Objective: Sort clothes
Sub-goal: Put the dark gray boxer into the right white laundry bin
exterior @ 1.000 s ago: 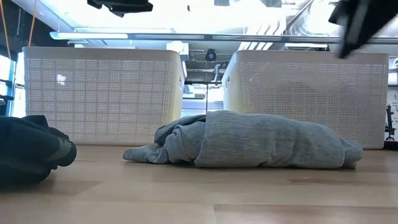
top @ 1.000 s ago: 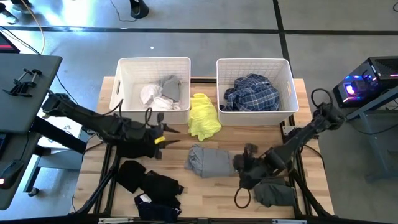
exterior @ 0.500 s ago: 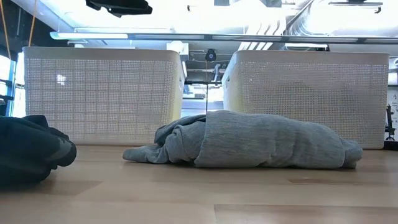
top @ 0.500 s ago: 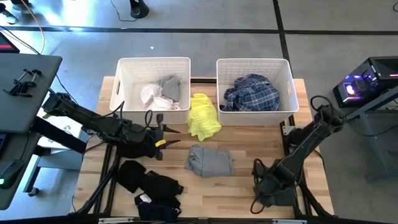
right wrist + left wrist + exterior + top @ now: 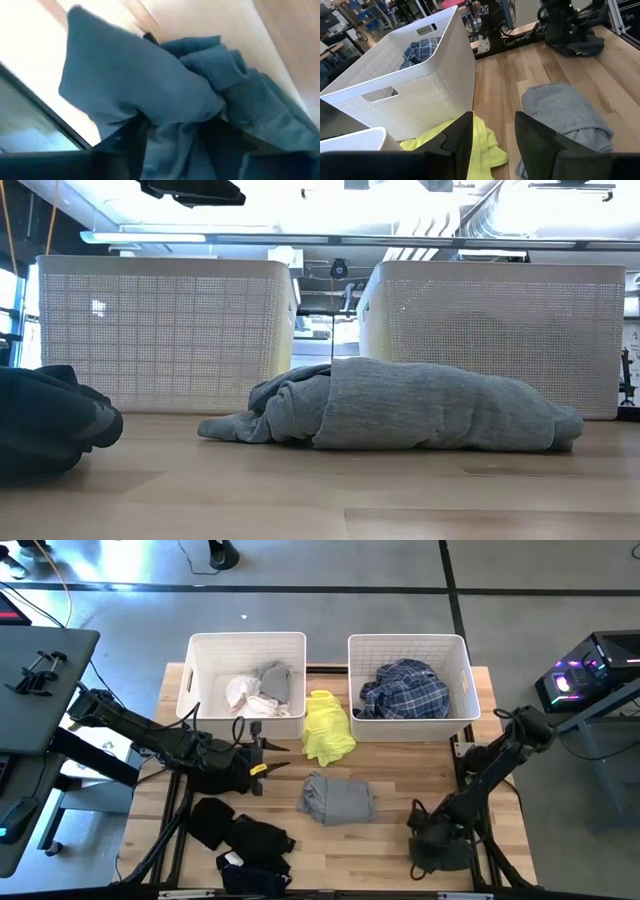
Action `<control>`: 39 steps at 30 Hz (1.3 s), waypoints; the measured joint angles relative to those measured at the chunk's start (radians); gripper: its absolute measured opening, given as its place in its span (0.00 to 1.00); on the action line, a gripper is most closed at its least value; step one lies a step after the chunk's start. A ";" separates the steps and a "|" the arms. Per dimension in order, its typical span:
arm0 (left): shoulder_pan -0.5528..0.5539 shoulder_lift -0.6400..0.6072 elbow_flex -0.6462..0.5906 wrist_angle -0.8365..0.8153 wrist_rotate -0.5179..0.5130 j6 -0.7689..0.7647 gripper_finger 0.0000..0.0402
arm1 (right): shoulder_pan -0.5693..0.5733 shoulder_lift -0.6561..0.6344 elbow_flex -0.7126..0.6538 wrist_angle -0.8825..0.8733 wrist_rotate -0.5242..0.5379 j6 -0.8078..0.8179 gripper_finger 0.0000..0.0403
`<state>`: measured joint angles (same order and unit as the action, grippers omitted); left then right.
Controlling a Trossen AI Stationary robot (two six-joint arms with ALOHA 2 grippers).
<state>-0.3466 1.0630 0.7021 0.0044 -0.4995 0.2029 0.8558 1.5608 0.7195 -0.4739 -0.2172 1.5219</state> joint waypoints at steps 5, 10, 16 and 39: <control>0.000 0.000 0.000 -0.012 0.000 -0.011 0.33 | 0.000 -0.002 -0.052 0.140 0.257 -0.002 0.23; 0.000 0.000 0.000 -0.037 0.000 -0.019 0.33 | -0.003 0.012 -0.053 0.116 0.711 -0.015 0.02; -0.003 0.000 -0.001 -0.034 0.002 -0.070 0.33 | -0.005 0.014 -0.055 0.174 1.278 -0.018 0.02; -0.029 0.000 -0.002 -0.026 0.003 -0.088 0.33 | -0.432 -0.470 0.404 0.228 1.682 -1.719 0.00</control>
<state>-0.3752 1.0630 0.6998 -0.0219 -0.4969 0.1154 0.4241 1.0912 1.1232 -0.2458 1.4648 -0.1970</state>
